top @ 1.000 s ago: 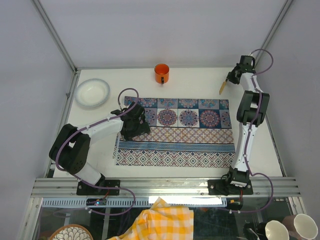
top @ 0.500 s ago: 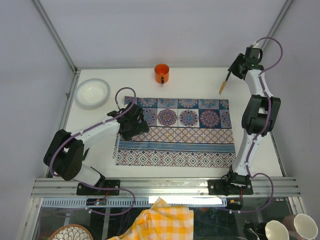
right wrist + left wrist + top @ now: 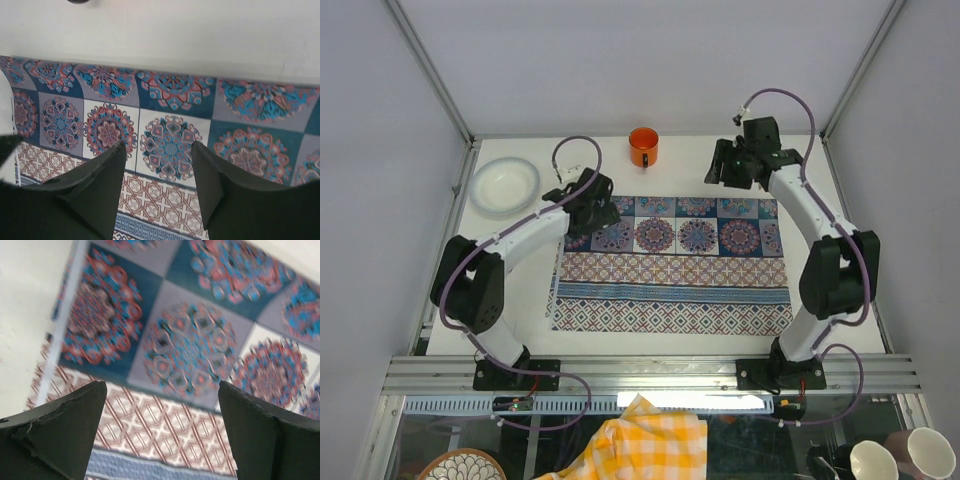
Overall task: Set the dinner table for one person
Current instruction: Adjust the napkin at the center of the board.
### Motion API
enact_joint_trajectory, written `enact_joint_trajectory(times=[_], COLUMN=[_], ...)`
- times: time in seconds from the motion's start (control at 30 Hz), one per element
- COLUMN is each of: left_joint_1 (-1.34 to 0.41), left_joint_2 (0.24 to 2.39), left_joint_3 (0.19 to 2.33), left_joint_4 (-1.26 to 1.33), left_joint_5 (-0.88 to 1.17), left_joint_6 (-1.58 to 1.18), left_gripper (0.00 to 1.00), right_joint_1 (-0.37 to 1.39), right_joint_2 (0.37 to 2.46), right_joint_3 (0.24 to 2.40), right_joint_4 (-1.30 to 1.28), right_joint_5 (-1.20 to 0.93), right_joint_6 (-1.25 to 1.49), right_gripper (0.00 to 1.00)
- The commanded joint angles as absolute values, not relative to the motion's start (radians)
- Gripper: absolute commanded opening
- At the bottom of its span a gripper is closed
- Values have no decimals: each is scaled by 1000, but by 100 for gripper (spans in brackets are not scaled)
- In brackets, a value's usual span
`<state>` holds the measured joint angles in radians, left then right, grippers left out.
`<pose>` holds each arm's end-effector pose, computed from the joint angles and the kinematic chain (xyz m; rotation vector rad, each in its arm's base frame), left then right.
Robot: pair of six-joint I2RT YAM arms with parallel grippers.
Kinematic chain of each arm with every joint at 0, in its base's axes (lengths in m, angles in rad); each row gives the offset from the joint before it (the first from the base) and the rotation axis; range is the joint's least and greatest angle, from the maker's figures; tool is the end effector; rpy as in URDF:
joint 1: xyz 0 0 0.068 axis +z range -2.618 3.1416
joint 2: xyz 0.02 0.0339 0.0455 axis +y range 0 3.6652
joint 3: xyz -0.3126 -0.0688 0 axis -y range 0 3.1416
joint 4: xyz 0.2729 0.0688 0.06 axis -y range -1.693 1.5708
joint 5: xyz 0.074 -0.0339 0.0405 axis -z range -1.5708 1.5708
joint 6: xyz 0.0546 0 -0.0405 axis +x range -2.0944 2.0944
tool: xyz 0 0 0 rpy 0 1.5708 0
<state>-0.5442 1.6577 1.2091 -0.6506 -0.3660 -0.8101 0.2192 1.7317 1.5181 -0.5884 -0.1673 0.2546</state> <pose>0.3317 -0.1779 0.2493 -0.4506 2.5132 -0.0161 0.4259 0.1042 0.3310 -0.0389 2.3996 0.4232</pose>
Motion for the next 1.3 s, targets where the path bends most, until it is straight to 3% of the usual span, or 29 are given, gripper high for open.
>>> enact_joint_trajectory(times=[0.0, 0.27, 0.63, 1.27], left_joint_1=[-419, -236, -220, -187], left_joint_2=[1700, 1815, 1925, 2029], left_joint_3=[1244, 1347, 1454, 1493], left_joint_4=[-590, -533, -384, -371], left_joint_5=[-379, -277, -39, -24], left_joint_6=[-711, -585, -345, -217], left_gripper=[99, 99, 99, 99], right_joint_1=[199, 218, 229, 229], right_joint_2=[1571, 1457, 1454, 1455], right_joint_3=[1440, 1335, 1330, 1344], right_joint_4=[-607, -641, -666, -692], right_joint_5=[-174, -212, -221, -196], right_joint_6=[239, 246, 249, 257], right_gripper=[59, 60, 59, 59])
